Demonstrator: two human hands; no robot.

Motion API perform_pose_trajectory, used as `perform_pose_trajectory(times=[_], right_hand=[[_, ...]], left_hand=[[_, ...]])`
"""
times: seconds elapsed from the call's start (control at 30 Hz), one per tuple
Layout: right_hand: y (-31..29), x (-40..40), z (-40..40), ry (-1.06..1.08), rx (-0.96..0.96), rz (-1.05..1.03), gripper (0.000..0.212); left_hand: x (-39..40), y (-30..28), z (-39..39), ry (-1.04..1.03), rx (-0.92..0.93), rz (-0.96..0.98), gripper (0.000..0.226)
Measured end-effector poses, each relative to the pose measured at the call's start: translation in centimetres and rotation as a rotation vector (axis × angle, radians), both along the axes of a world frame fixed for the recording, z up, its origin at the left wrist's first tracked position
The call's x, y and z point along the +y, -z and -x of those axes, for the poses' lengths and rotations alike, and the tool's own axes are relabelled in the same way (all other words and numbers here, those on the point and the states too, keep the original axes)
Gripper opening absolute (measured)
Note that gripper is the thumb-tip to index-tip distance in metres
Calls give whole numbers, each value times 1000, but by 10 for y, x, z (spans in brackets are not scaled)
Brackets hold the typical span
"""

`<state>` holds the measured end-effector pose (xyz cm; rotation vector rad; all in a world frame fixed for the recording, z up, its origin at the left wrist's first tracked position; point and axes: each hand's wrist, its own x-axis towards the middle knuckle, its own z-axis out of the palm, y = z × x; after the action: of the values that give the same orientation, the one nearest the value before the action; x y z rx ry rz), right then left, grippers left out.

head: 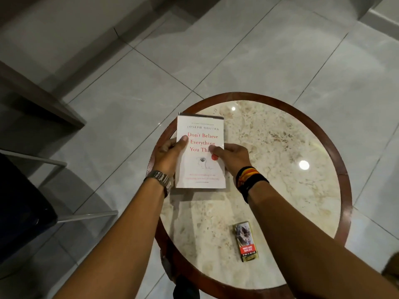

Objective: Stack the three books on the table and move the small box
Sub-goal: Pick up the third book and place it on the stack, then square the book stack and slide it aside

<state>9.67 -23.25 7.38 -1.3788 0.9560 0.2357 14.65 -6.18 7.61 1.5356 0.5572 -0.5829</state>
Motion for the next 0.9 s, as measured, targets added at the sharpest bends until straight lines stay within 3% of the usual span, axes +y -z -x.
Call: perform_pose_trajectory(times=[0.1,0.23,0.53,0.67,0.9], right_hand=[[-20,-15,5,-2,-219,50,40],[-42,-37,23,-61,-399,200,42],[-15,-48,56,-180,-444,355,50],[-12,-41,59,-174,-432,393,49],[-36,-73,52,-130,-411,404,44]], left_hand=[[-7,-17,4,94,-240,-46,42],[-22,-31,20,156,-453,-66,35],[-37,-10,64,223,-503,-108,52],[-43,-7,69,259,-473,-228,59],[-77,-30,58,211,-481,-278,37]])
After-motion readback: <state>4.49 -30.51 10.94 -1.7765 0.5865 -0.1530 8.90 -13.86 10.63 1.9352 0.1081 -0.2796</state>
